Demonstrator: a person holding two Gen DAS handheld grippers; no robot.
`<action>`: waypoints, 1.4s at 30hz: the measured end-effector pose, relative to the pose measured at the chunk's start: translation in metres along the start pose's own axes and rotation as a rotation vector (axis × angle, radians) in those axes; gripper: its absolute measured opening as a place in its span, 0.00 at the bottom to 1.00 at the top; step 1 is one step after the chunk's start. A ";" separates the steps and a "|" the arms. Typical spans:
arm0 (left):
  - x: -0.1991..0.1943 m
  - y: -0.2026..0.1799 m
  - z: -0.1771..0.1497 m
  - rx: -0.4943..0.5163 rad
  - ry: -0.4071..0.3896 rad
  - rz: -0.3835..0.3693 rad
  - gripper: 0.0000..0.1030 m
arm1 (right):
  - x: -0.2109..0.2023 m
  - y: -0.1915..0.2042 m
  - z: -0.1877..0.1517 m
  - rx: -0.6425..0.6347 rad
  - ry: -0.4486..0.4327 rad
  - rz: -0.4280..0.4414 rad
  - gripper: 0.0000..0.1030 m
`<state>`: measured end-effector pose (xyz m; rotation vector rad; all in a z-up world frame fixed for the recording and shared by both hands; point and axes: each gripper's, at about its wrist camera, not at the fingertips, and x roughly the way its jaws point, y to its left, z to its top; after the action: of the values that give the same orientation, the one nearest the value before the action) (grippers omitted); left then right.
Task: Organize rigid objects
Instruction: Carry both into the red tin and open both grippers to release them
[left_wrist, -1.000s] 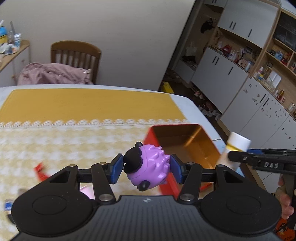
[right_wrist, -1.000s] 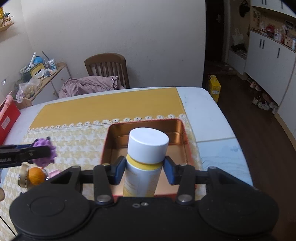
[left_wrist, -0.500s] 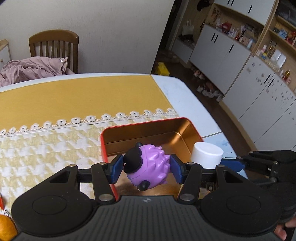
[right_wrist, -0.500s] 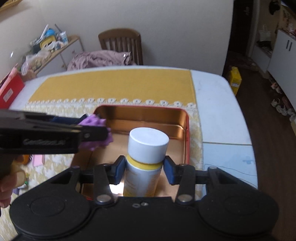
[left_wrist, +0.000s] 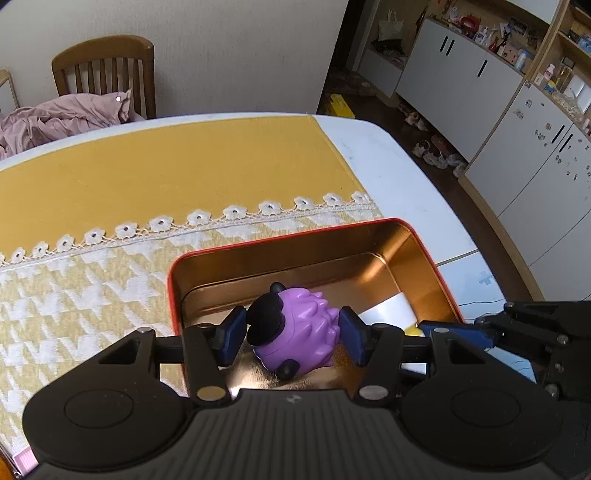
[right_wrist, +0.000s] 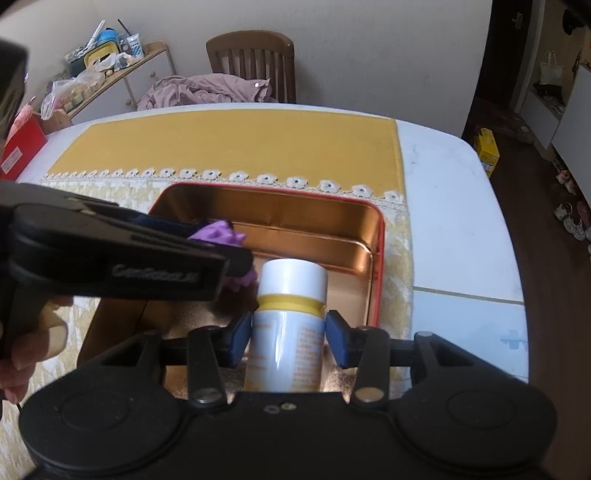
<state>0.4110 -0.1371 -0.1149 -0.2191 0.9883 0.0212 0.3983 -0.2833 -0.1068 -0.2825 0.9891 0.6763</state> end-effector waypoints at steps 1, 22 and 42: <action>0.003 0.000 0.000 -0.001 0.005 0.003 0.53 | 0.001 0.001 -0.001 -0.003 0.003 -0.002 0.42; -0.006 0.000 -0.003 -0.051 0.023 0.028 0.60 | -0.014 -0.005 -0.014 0.037 -0.009 0.023 0.52; -0.119 0.004 -0.047 0.027 -0.204 -0.025 0.65 | -0.088 0.017 -0.037 0.067 -0.173 0.063 0.63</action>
<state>0.3057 -0.1325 -0.0416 -0.2001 0.7826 0.0068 0.3300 -0.3242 -0.0517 -0.1317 0.8557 0.7111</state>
